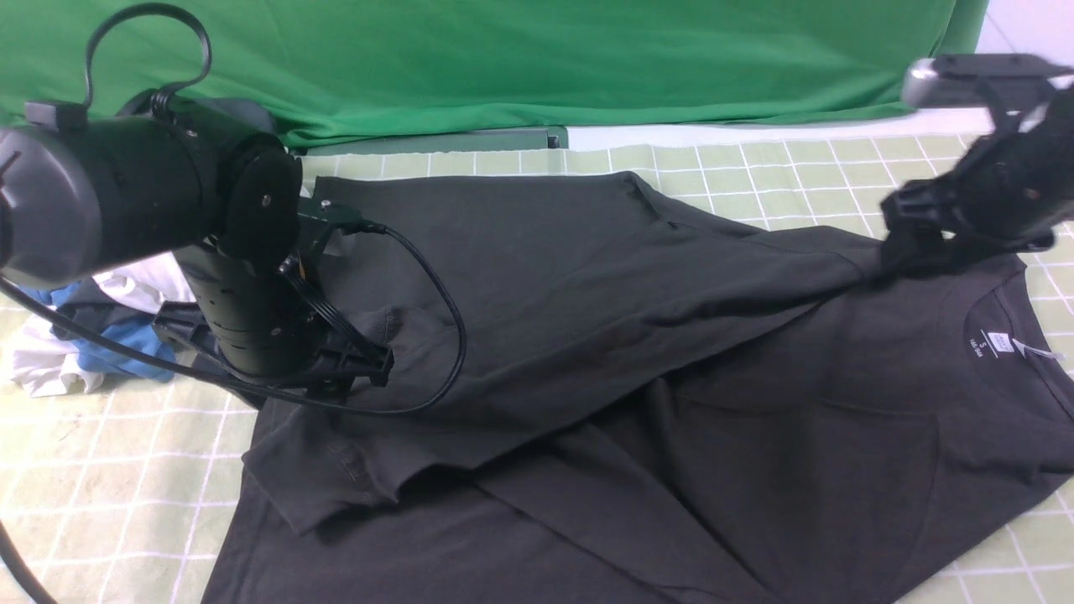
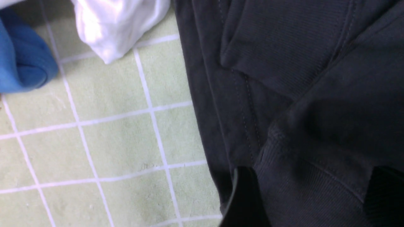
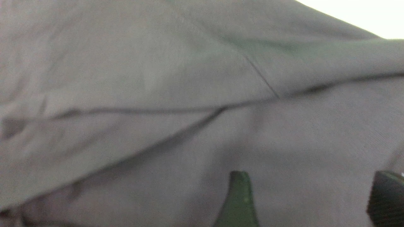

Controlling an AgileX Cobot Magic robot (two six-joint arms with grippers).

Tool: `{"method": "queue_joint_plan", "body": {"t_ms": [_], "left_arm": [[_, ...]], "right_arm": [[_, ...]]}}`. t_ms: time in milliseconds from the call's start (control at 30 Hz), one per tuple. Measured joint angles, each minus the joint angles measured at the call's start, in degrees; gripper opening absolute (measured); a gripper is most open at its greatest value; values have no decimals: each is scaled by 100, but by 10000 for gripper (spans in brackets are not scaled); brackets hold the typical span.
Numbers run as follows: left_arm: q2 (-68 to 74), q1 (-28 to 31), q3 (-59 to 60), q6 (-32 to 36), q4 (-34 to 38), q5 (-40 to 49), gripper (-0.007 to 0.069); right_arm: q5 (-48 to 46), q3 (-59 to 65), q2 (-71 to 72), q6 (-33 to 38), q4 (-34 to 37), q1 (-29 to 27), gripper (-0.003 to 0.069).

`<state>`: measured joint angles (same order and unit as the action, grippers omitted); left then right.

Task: Fold a long-sleeved shirt over a green coffee tablecloth.
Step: 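Fold the left side of the dark shirt inward over its body with the left gripper, then grasp the near edge of the shirt at its hem and shoulder corners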

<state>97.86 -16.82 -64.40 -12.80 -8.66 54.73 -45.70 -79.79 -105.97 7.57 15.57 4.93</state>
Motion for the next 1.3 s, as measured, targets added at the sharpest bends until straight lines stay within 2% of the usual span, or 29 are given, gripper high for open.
{"method": "queue_joint_plan", "body": {"t_ms": [200, 433, 500, 567, 633, 667, 700, 733, 767, 1167, 1300], "left_arm": [[0, 0, 0, 0, 0, 121, 488], [0, 0, 0, 0, 15, 121, 421], [0, 0, 0, 0, 15, 121, 396], [0, 0, 0, 0, 15, 121, 365], [0, 0, 0, 0, 15, 121, 337], [0, 0, 0, 0, 15, 121, 335], [-2, 0, 0, 0, 15, 121, 318], [-2, 0, 0, 0, 15, 121, 307], [-2, 0, 0, 0, 15, 135, 298], [-2, 0, 0, 0, 33, 268, 256], [-2, 0, 0, 0, 63, 268, 256]], "right_arm": [[-50, -762, -1056, 8, 238, -56, 547], [-50, -1461, -1738, -2, 317, -56, 549], [-50, -1622, -1877, -2, 329, -56, 523], [-50, -1783, -1971, 27, 329, -56, 399], [4, -1877, -2010, 82, 329, -56, 213], [17, -1885, -2009, 88, 329, -56, 175], [65, -1930, -2016, 118, 335, -56, 94], [95, -1973, -2016, 156, 335, -56, 48], [105, -2009, -2016, 162, 335, -70, 36], [303, -2132, -2010, 200, 330, -511, 27], [659, -2132, -2010, 312, 324, -603, 54]]}}
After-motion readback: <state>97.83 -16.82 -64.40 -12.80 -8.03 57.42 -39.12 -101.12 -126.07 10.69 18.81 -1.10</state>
